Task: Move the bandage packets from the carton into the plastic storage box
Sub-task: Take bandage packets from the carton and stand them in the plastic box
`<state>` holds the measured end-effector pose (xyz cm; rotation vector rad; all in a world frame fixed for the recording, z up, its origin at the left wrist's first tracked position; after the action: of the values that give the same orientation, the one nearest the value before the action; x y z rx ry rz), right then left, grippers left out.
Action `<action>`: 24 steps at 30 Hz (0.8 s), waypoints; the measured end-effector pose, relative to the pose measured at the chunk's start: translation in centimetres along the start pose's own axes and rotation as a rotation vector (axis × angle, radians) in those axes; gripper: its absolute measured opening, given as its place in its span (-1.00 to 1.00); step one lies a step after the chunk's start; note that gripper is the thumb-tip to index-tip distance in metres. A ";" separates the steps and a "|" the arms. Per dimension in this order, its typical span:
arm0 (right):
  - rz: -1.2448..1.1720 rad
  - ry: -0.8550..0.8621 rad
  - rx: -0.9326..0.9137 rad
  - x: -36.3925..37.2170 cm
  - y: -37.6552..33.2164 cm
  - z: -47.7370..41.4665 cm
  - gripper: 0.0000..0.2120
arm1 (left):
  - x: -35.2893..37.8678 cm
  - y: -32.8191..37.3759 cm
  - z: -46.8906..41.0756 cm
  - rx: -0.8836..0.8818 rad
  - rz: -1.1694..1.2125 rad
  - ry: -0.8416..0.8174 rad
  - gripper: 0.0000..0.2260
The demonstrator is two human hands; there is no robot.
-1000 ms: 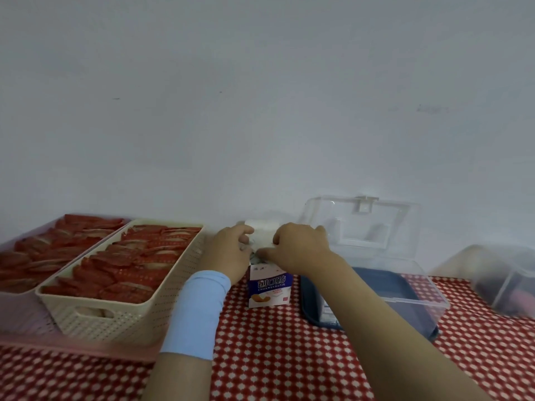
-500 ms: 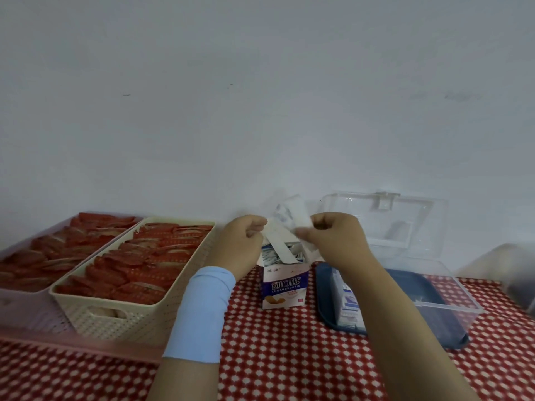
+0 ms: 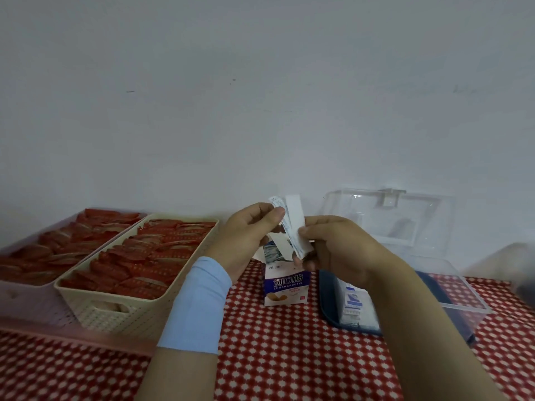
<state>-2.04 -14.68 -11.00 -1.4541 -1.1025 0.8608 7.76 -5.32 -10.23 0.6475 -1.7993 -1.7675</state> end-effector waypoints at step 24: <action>1.360 0.134 -0.123 0.0 -0.5 -1.1 -0.71 | -2.2 -0.5 -0.1 -0.007 0.280 0.183 -0.83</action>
<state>-1.07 -15.07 -10.29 -2.3032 0.1062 1.5541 9.41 -3.92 -10.80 0.5087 -1.6678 -1.4795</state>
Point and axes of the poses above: each hand's wrist, its own z-axis away from the middle knuckle, its own x-axis out of the palm, y = z × x, the point moved 8 cm from there along -z, towards the middle knuckle, and after that the axes turned 13 degrees about -x, right-handed, at the moved point
